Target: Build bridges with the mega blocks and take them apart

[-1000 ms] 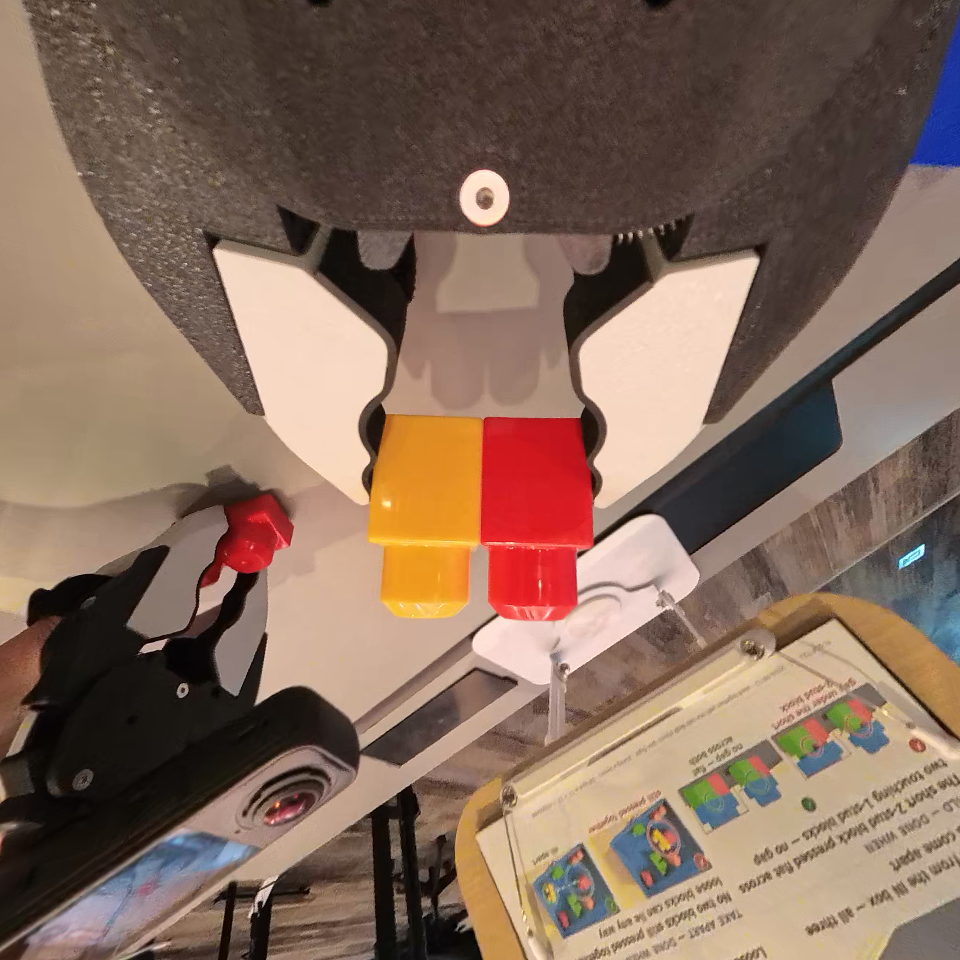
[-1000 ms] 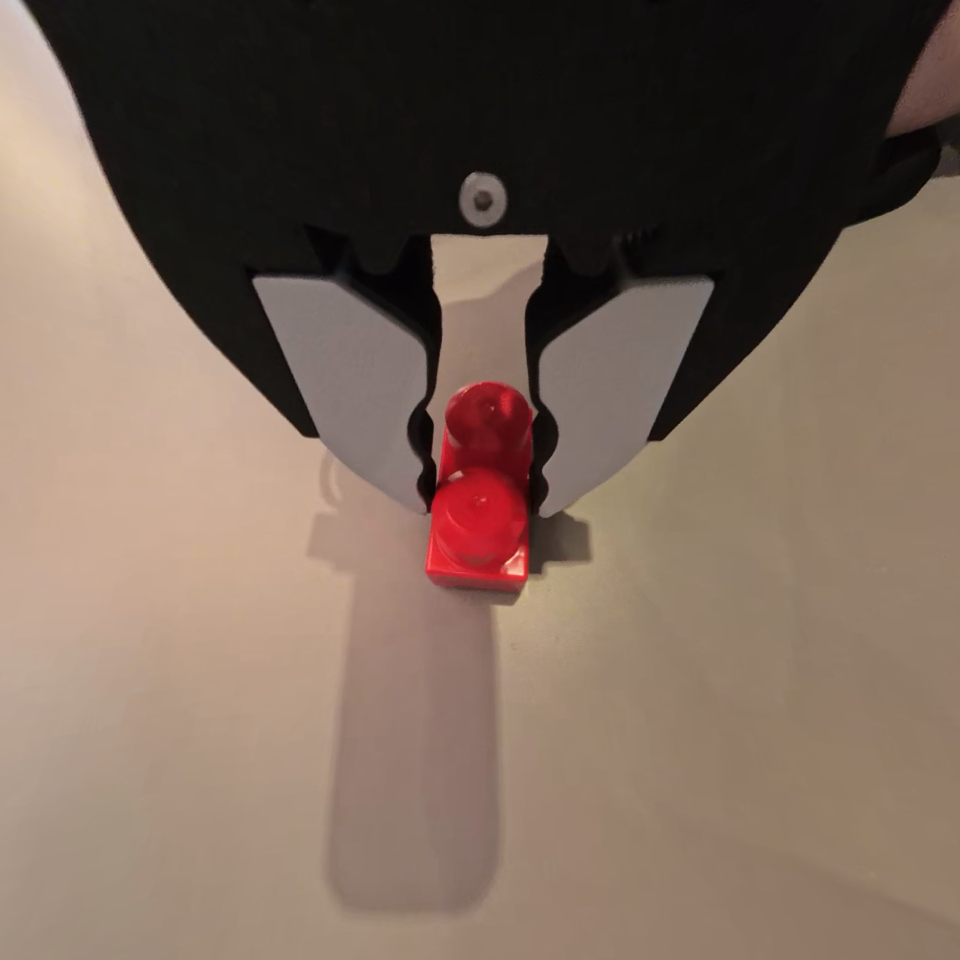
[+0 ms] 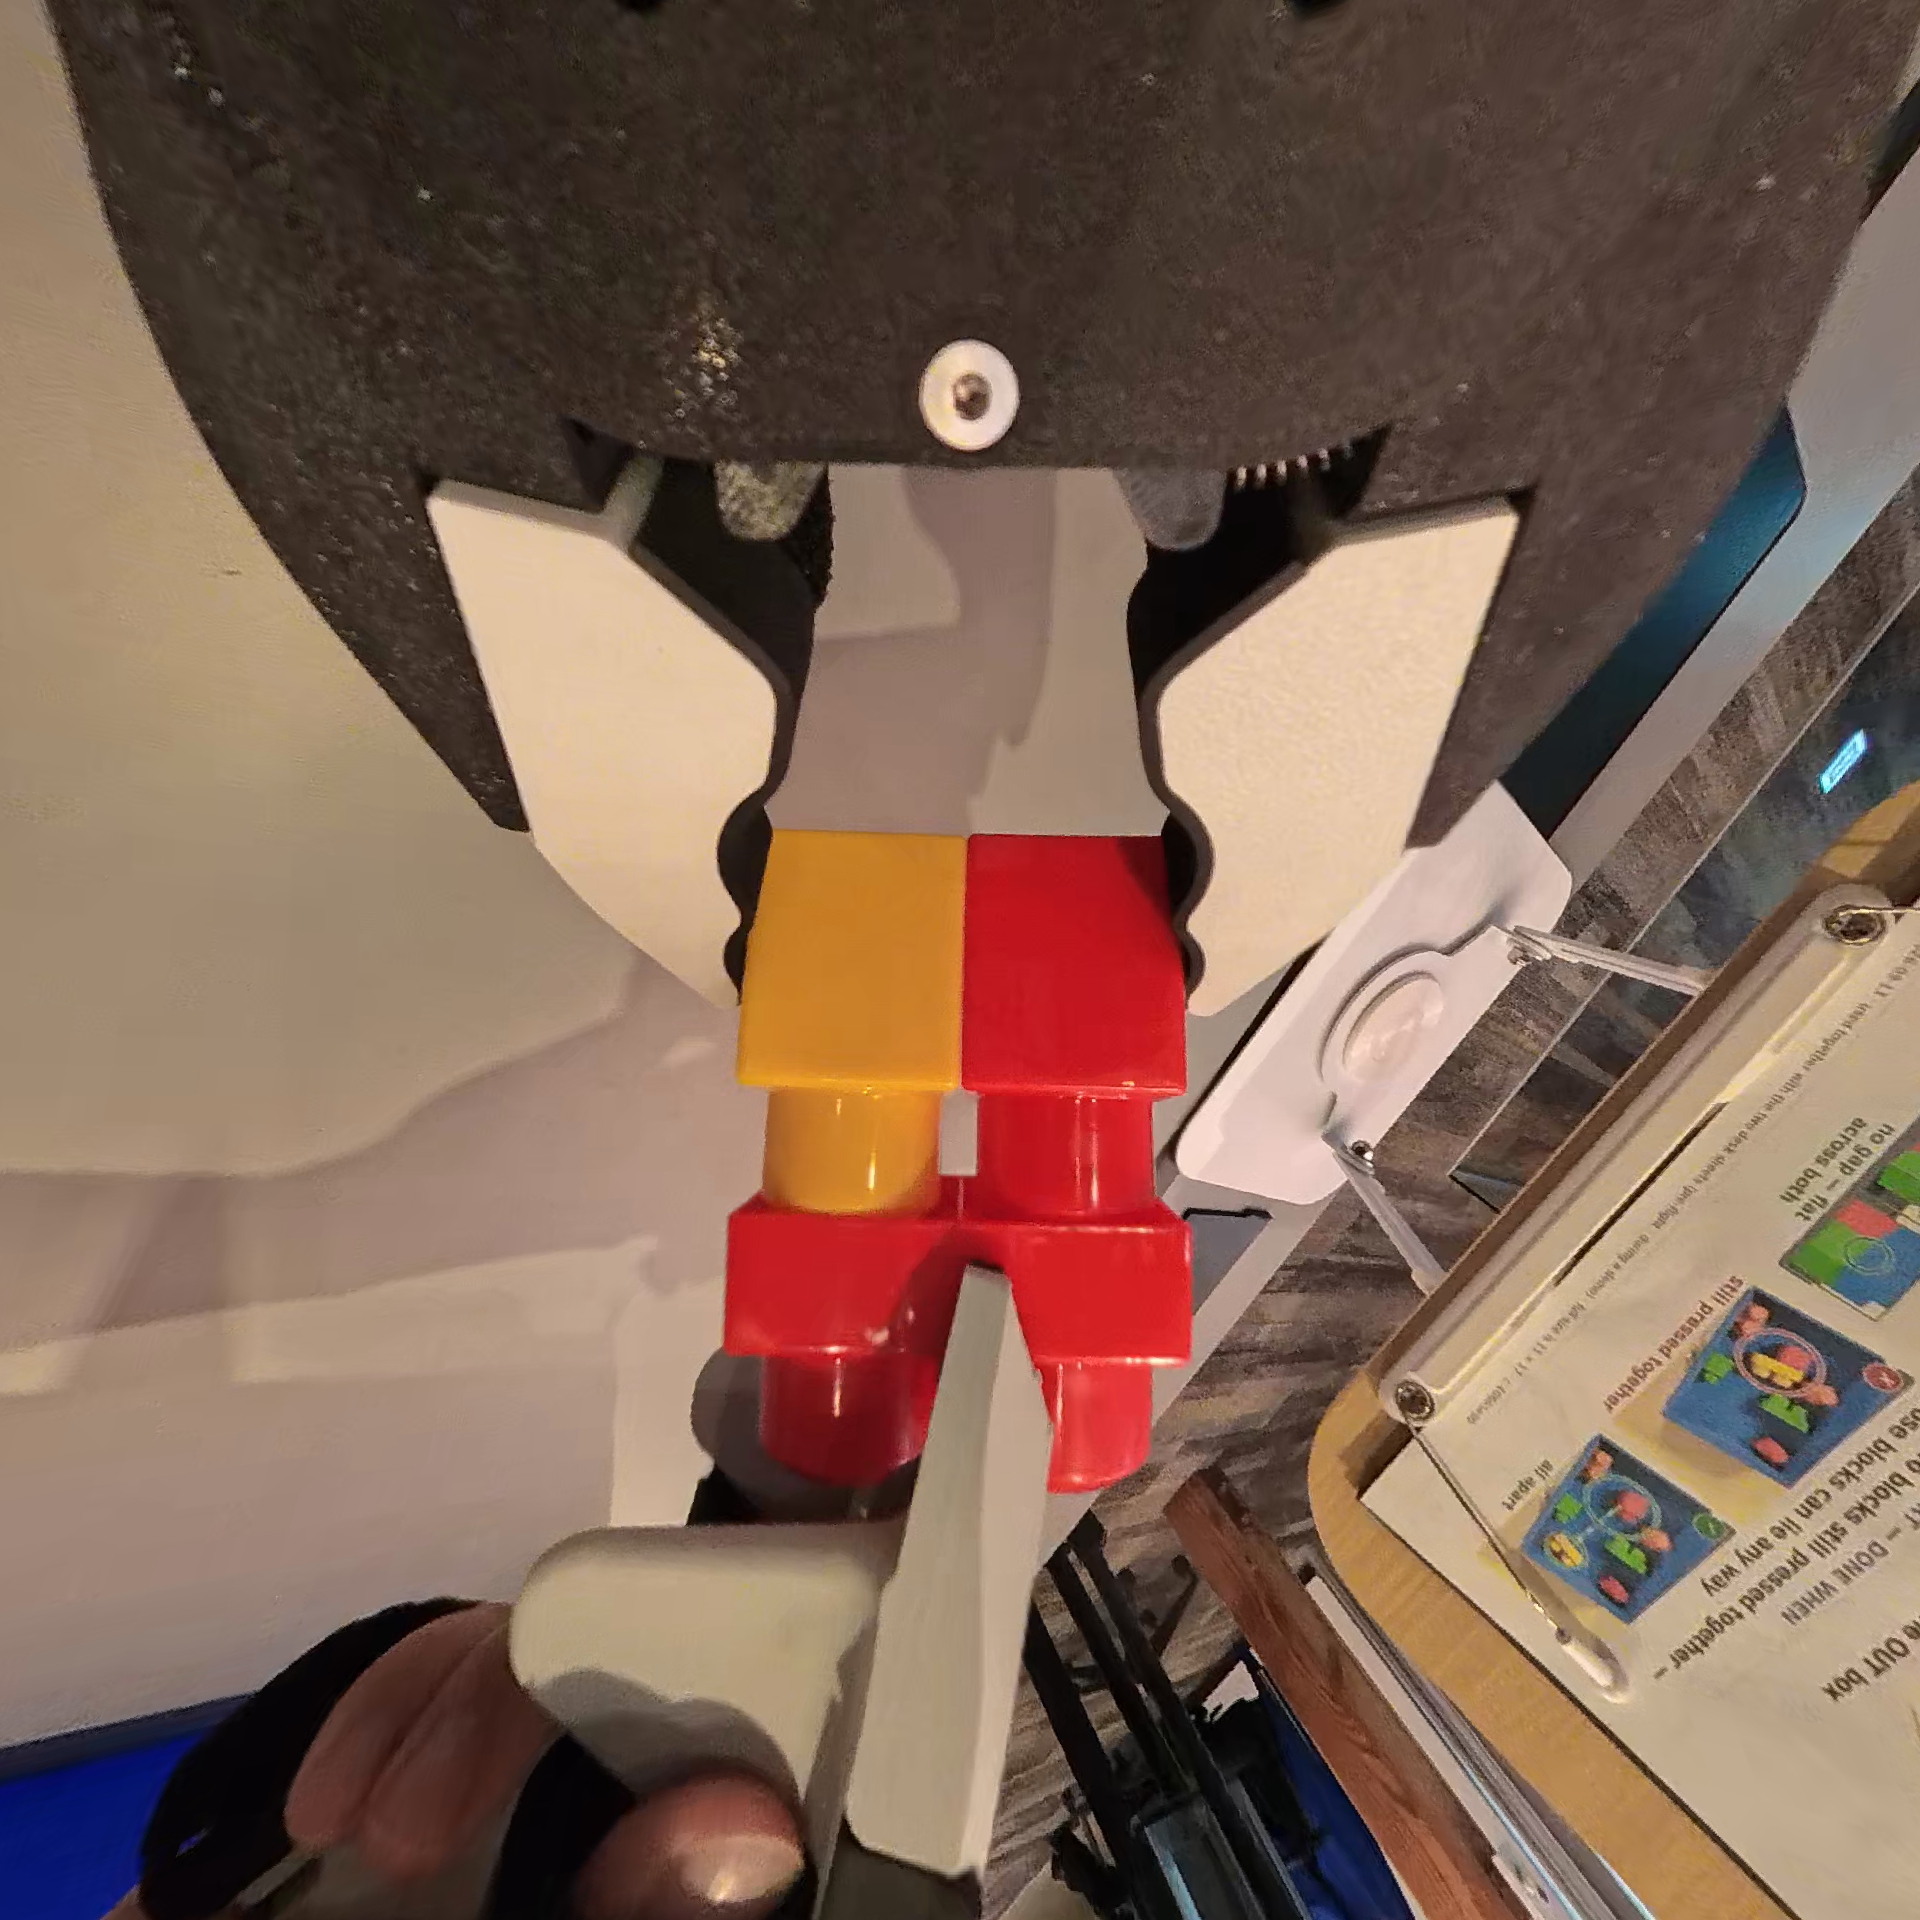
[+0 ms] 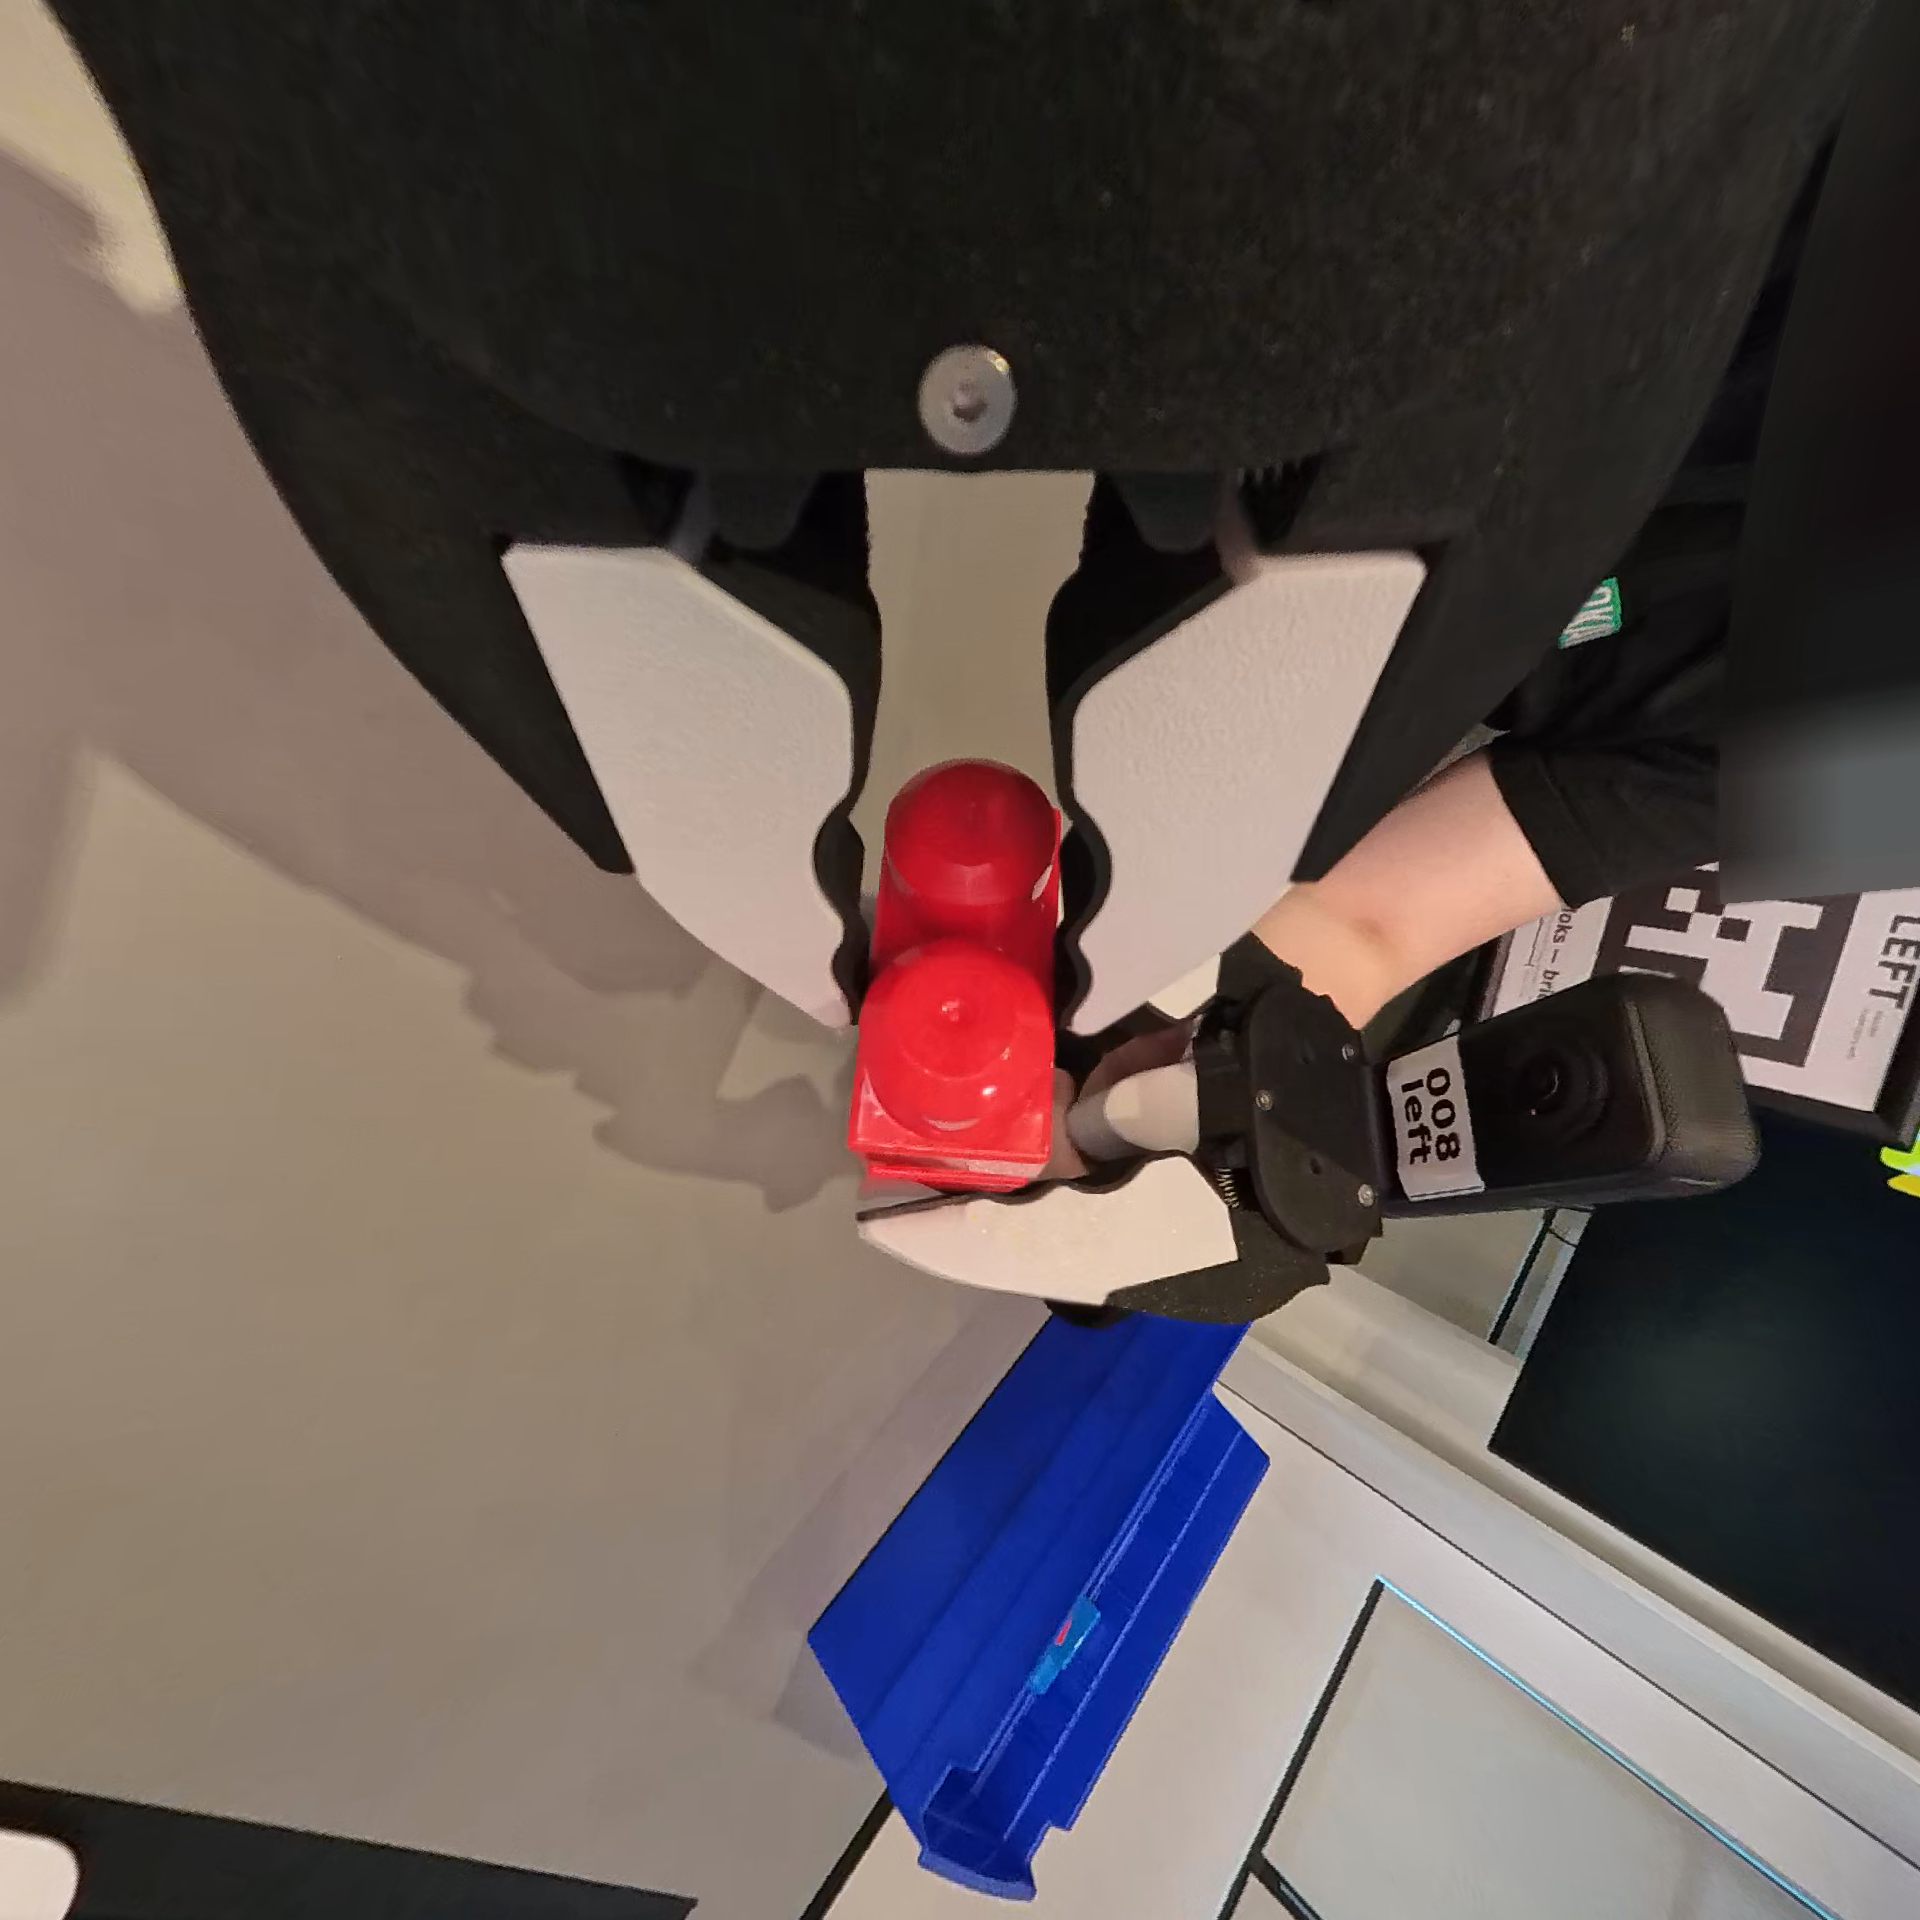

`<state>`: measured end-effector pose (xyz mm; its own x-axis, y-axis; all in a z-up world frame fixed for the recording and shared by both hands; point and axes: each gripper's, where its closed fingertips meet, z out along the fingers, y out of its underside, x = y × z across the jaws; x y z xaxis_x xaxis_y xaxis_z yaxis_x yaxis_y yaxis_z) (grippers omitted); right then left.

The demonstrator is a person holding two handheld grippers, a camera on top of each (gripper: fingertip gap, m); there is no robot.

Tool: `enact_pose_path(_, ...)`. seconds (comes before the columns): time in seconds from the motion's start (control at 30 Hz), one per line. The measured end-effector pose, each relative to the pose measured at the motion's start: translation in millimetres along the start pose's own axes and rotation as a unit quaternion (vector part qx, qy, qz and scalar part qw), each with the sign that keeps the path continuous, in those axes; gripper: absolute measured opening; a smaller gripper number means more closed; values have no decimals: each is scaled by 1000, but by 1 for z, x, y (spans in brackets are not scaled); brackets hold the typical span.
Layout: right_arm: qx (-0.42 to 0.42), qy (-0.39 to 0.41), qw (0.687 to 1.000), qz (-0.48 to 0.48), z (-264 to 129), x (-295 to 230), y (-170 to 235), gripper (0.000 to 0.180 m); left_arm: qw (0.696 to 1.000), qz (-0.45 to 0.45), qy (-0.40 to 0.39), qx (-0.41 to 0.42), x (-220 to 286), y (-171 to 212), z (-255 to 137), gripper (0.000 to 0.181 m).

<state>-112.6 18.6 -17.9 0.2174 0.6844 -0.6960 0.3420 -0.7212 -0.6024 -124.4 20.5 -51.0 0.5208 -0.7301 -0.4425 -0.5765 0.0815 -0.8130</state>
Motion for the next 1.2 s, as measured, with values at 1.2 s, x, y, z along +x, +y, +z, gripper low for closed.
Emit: enact_pose_path(1.2, -3, 34, 999, -31, 21, 10, 3, 34, 999, -20, -23, -41, -3, 12, 3, 74)
